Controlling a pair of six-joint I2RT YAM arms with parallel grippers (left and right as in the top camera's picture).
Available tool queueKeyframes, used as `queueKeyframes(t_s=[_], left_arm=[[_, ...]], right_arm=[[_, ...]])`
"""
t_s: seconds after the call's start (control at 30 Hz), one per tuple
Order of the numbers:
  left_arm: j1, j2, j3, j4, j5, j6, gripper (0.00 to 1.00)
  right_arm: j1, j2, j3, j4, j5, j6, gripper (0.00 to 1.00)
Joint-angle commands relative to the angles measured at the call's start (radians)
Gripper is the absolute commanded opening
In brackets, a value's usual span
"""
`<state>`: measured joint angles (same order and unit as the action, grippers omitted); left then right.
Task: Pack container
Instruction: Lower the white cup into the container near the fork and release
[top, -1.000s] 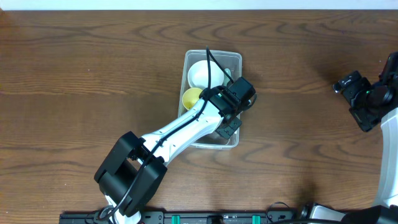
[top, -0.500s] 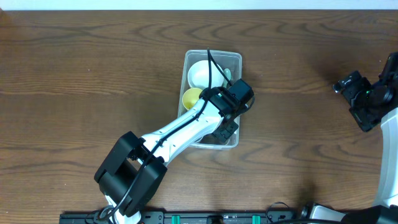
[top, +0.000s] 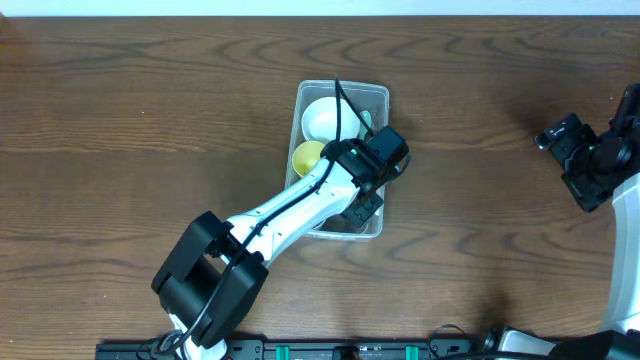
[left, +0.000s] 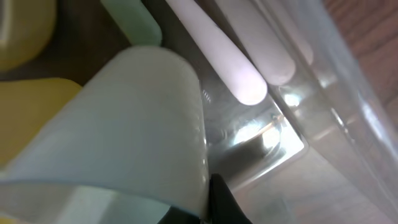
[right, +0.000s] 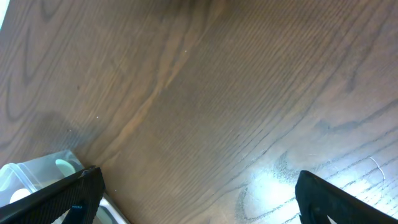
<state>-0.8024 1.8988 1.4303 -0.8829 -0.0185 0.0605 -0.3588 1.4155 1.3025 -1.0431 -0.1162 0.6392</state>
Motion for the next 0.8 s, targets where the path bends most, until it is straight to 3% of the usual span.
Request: queueKeyframes(t_s=[0.0, 0.43, 0.77], left_arm=[[-0.002, 0.001, 0.063, -0.013, -0.047, 0.015, 0.06], [-0.002, 0.001, 0.108, -0.142, -0.046, 0.042, 0.06], [-0.003, 0.001, 0.108, -0.147, -0.016, 0.044, 0.06]], right_arm=[[-0.008, 0.003, 0.006, 0.0, 0.0, -0.005, 0.99], [-0.008, 0.003, 0.006, 0.0, 0.0, -0.005, 0.99], [-0.008, 0.003, 0.006, 0.0, 0.0, -0.005, 0.99]])
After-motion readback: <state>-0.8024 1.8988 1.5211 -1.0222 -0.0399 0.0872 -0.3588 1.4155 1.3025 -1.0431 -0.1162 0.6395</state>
